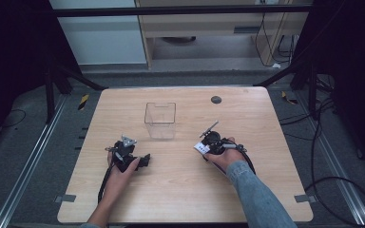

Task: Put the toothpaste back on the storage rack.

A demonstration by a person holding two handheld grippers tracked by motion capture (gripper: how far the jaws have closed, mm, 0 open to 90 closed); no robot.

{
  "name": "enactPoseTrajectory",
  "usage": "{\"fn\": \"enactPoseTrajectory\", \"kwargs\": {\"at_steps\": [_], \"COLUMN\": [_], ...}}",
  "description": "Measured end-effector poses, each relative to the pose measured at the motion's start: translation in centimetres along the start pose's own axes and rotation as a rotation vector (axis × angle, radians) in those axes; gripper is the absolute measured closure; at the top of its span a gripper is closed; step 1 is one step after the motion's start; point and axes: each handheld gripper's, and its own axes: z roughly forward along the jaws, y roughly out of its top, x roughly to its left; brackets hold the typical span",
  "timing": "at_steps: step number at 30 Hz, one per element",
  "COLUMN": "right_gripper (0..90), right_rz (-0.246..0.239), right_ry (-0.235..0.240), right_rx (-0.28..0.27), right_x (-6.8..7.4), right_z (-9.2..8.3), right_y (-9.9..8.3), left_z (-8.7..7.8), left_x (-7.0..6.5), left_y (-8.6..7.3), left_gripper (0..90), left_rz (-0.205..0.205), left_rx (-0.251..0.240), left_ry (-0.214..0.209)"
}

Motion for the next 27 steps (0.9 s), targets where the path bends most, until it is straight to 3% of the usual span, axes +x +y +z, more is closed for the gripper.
{"fn": "enactPoseTrajectory", "kwargs": {"at_steps": [8, 12, 18, 20, 22, 27], "right_gripper": [62.9, 70.5, 78.7, 78.8, 79.0, 79.2], "right_rz": [0.012, 0.052, 0.025, 0.036, 0.024, 0.052], "right_ry": [0.019, 0.042, 0.032, 0.039, 0.041, 0.039], "right_rx": [-0.001, -0.007, -0.024, -0.024, -0.051, -0.139], "right_x": [-0.2, -0.4, 0.1, 0.2, 0.4, 0.1], "right_z": [-0.1, -0.4, -1.1, -1.2, -1.8, -4.0], "right_y": [-0.1, -0.3, -0.5, -0.6, -0.9, -0.9], "left_z": [0.0, 0.0, 0.0, 0.0, 0.0, 0.0], "left_x": [0.0, 0.0, 0.0, 0.0, 0.0, 0.0], "left_y": [0.0, 0.0, 0.0, 0.0, 0.0, 0.0], "left_gripper": [0.0, 0.0, 0.0, 0.0, 0.0, 0.0], "left_rz": [0.002, 0.003, 0.002, 0.002, 0.004, 0.005], "left_rx": [0.001, 0.002, 0.001, 0.001, 0.003, 0.003], "left_ry": [-0.001, -0.002, 0.0, 0.0, 0.001, 0.0]}}
